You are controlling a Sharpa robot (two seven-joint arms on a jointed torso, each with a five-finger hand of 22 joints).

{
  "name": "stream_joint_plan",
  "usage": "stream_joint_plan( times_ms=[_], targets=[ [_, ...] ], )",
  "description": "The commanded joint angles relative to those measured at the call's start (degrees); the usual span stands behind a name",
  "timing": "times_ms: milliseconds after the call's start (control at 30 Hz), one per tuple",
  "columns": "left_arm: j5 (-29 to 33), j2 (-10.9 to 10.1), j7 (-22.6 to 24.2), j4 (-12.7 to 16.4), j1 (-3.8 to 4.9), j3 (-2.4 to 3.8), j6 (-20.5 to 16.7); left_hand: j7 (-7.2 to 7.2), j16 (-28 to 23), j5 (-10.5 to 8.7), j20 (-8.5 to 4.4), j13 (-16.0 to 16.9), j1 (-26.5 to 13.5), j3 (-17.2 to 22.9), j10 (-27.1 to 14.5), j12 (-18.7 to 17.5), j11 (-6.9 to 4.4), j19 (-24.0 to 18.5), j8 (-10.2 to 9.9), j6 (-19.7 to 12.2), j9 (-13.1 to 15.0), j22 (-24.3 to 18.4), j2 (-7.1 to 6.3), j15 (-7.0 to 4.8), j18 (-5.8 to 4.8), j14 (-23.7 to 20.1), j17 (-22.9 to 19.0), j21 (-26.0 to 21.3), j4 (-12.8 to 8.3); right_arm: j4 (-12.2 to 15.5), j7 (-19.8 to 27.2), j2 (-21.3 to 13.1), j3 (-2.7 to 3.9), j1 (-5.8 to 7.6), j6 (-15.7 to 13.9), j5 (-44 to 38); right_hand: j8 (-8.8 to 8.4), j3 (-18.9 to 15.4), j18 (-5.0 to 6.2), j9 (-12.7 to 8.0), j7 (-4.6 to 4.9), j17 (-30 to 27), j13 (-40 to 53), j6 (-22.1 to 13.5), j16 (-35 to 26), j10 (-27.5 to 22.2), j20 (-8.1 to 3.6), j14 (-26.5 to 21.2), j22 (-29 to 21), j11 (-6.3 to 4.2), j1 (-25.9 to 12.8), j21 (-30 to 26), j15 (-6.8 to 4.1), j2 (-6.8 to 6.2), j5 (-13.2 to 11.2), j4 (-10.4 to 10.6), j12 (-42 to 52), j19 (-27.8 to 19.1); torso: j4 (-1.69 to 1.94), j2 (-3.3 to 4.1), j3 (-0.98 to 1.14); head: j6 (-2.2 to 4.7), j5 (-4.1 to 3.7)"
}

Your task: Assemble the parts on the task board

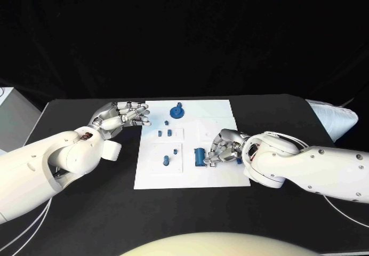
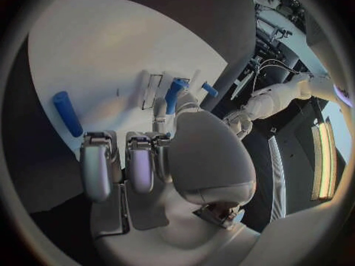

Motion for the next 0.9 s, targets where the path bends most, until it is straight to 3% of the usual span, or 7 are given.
stream_joint_plan(
  times_ms=[33, 467, 700, 800, 900],
  targets=[
    [0.3, 0.0, 0.3, 0.2, 0.0, 0.05, 0.7, 0.06, -0.2, 0.25, 0.14, -0.1, 0.1, 0.0, 0.4, -0.2, 0.13, 0.3, 0.1, 0.4, 0.0, -0.1, 0.04, 0.19, 0.6, 0.0, 0.1, -0.4, 0.2, 0.1, -0.6, 0.0, 0.02, -0.11, 0.1, -1.5, 0.36, 0.3, -0.94, 0.0, -0.17, 15.1, 15.1, 0.3, 0.2, 6.0, -0.21, 5.9, 13.9, -0.3, 0.2, 0.4, -0.41, 0.45, 0.4, 0.0, 0.1, 5.2, -0.04, -0.01, 0.04, -0.03, 0.03],
    [0.3, 0.0, 0.2, 0.1, 0.0, 0.05, 0.8, 0.03, -0.3, 0.24, 0.14, -0.1, 0.2, 0.1, 0.5, -0.4, 0.11, 0.4, 0.1, 0.4, -0.1, -0.2, 0.12, 0.19, 0.61, 0.0, 0.1, -0.5, 0.3, 0.7, 0.7, 0.0, 0.02, -0.26, 0.6, -0.9, 0.4, 0.0, -0.94, 0.0, -0.17, 15.1, 15.1, 0.3, 0.2, 6.0, -0.28, 5.9, 13.9, -0.32, 0.0, 0.4, -0.47, -0.31, 0.4, 0.1, 0.1, 5.2, -0.06, -0.04, 0.01, -0.07, 0.02],
    [0.3, 0.0, 0.2, 0.1, 0.0, 0.05, 0.8, 0.03, -0.3, 0.24, 0.14, -0.1, 0.2, 0.1, 0.5, -0.4, 0.11, 0.4, 0.1, 0.4, -0.1, -0.2, 0.12, 0.19, 0.61, 0.0, 0.1, -0.5, 0.3, 0.7, 1.5, -0.5, 0.02, -0.3, -2.9, -0.9, 0.4, -0.1, -0.95, 0.0, -0.14, 15.1, 15.1, 0.4, 0.2, 6.0, -0.3, 5.9, 13.9, -0.32, -0.4, 0.4, -0.48, -0.39, 0.5, 0.2, 0.1, 5.2, -0.06, -0.06, 0.0, 0.03, 0.05],
    [0.3, 0.0, 0.2, 0.1, 0.0, 0.05, 0.8, 0.03, -0.3, 0.24, 0.14, -0.1, 0.2, 0.1, 0.5, -0.4, 0.11, 0.4, 0.1, 0.4, -0.1, -0.2, 0.12, 0.19, 0.61, 0.0, 0.1, -0.5, 0.3, 0.8, 3.6, -1.2, 0.04, -0.3, -5.5, 1.2, -1.07, 0.0, -0.95, -0.7, 0.53, 15.1, 15.1, -1.2, 0.2, 6.0, -0.14, 5.9, 13.9, 0.19, -1.1, 0.4, -0.14, -0.28, 0.7, 0.1, 0.1, 5.2, -0.08, -0.08, 0.0, 0.14, 0.01],
    [0.3, 0.0, 0.2, 0.1, -0.01, 0.05, 0.9, 0.03, -0.3, 0.24, 0.14, -0.1, 0.2, 0.1, 0.5, -0.4, 0.11, 0.4, 0.1, 0.4, -0.1, -0.2, 0.12, 0.19, 0.61, 0.0, 0.1, -0.5, 0.3, 1.0, 5.5, -2.3, 0.17, -0.18, -6.3, 3.7, -3.29, 0.4, -0.94, -1.7, 1.52, 15.1, 15.1, -2.9, 0.2, 6.0, 0.32, 5.9, 13.9, 1.01, -0.7, 0.3, 0.52, 0.0, 0.9, 0.0, 0.1, 5.2, -0.09, -0.16, 0.0, 0.26, -0.05]
  ],
)
